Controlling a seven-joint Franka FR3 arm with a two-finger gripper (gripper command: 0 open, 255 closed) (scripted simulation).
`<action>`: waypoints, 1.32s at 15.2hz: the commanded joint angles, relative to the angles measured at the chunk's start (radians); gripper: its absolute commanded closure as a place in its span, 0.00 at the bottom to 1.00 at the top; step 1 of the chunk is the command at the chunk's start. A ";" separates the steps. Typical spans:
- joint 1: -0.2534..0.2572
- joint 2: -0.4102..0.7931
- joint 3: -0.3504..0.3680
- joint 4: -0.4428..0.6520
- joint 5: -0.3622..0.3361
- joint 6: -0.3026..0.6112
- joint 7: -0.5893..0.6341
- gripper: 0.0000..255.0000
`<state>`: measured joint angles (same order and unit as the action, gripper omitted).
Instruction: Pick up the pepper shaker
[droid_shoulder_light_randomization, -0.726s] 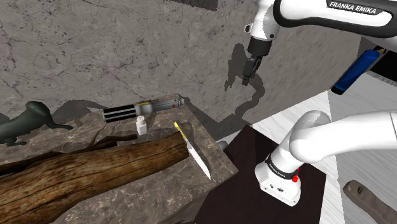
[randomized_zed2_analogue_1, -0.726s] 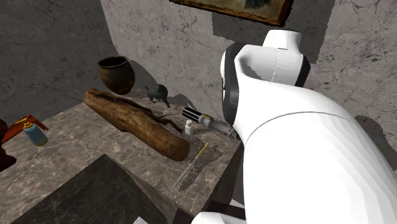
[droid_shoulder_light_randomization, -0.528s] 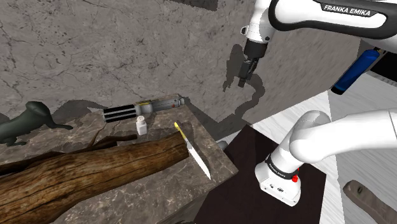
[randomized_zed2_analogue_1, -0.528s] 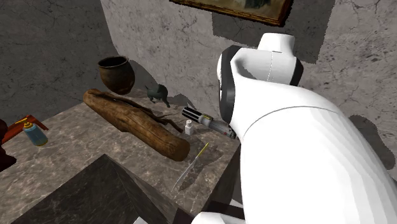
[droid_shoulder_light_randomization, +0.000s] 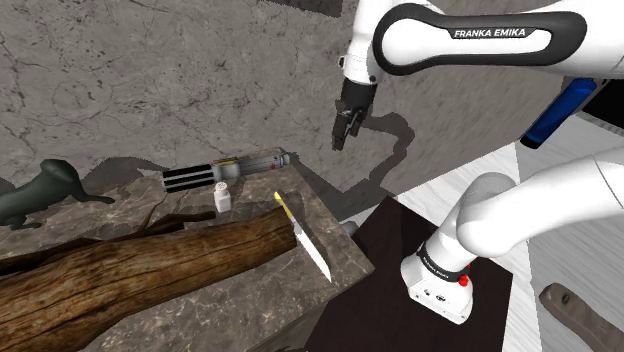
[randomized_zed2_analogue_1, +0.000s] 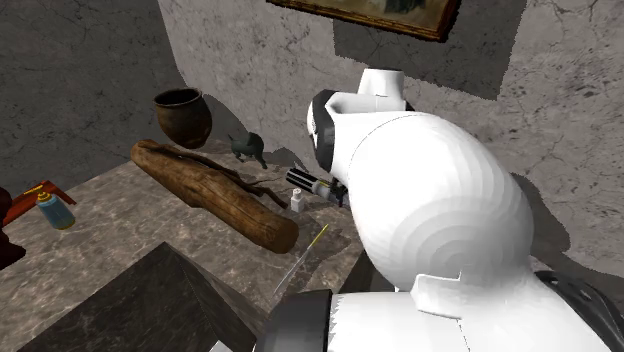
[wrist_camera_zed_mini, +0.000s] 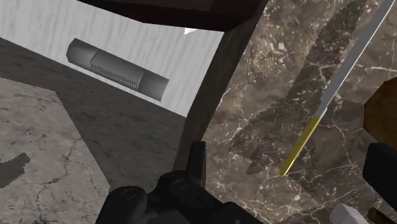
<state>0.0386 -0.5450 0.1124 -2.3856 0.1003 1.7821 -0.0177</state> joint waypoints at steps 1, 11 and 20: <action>0.010 0.050 0.031 0.009 0.007 0.055 0.032 0.00; 0.042 0.374 0.171 0.160 -0.045 0.273 0.215 0.00; 0.098 0.710 0.235 0.410 -0.214 0.367 0.414 0.00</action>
<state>0.1273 0.1193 0.3442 -2.0118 -0.0887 2.1404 0.3721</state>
